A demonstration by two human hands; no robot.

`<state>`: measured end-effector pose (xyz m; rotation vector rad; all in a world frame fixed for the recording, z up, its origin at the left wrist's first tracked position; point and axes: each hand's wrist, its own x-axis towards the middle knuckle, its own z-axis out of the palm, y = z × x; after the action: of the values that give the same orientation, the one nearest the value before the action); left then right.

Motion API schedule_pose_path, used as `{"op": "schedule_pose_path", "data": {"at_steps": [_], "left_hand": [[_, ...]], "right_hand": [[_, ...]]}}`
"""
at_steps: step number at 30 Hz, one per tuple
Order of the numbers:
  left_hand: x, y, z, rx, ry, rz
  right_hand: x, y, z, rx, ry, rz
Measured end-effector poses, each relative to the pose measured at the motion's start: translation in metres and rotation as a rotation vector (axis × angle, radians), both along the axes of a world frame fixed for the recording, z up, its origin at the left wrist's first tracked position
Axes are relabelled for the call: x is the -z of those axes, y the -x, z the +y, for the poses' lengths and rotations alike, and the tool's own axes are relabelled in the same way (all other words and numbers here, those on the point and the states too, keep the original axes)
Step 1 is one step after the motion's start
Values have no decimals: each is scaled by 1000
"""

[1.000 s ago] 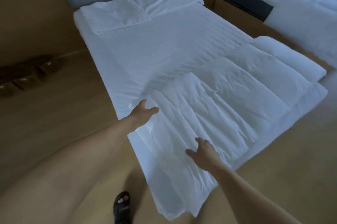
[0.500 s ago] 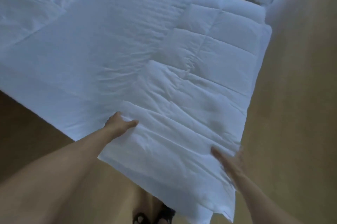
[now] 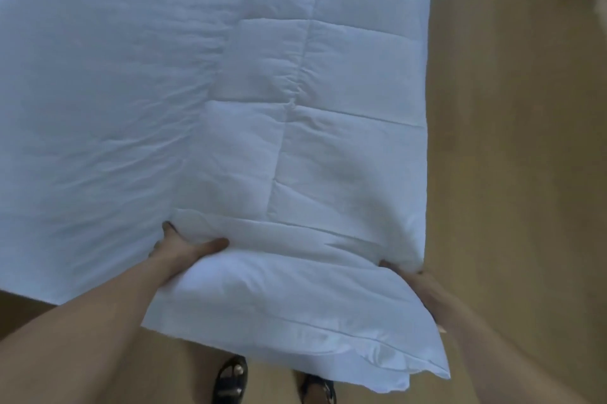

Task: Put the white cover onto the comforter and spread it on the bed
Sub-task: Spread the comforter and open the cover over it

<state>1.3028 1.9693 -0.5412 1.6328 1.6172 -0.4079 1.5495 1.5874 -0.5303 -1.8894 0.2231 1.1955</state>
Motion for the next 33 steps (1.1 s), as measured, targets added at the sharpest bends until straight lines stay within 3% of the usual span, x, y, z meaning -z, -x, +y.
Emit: {"op": "schedule_pose_path", "data": {"at_steps": [10, 18, 28, 33], "left_hand": [[-3, 44, 17, -40, 114, -219], [-89, 43, 16, 3, 33, -503], [-301, 38, 35, 0, -88, -880], [-324, 91, 18, -19, -126, -918]], "right_hand": [[-48, 56, 0, 39, 130, 122], [-115, 111, 45, 338, 64, -332], [-319, 107, 59, 338, -153, -839], [-345, 159, 45, 363, -244, -911]]}}
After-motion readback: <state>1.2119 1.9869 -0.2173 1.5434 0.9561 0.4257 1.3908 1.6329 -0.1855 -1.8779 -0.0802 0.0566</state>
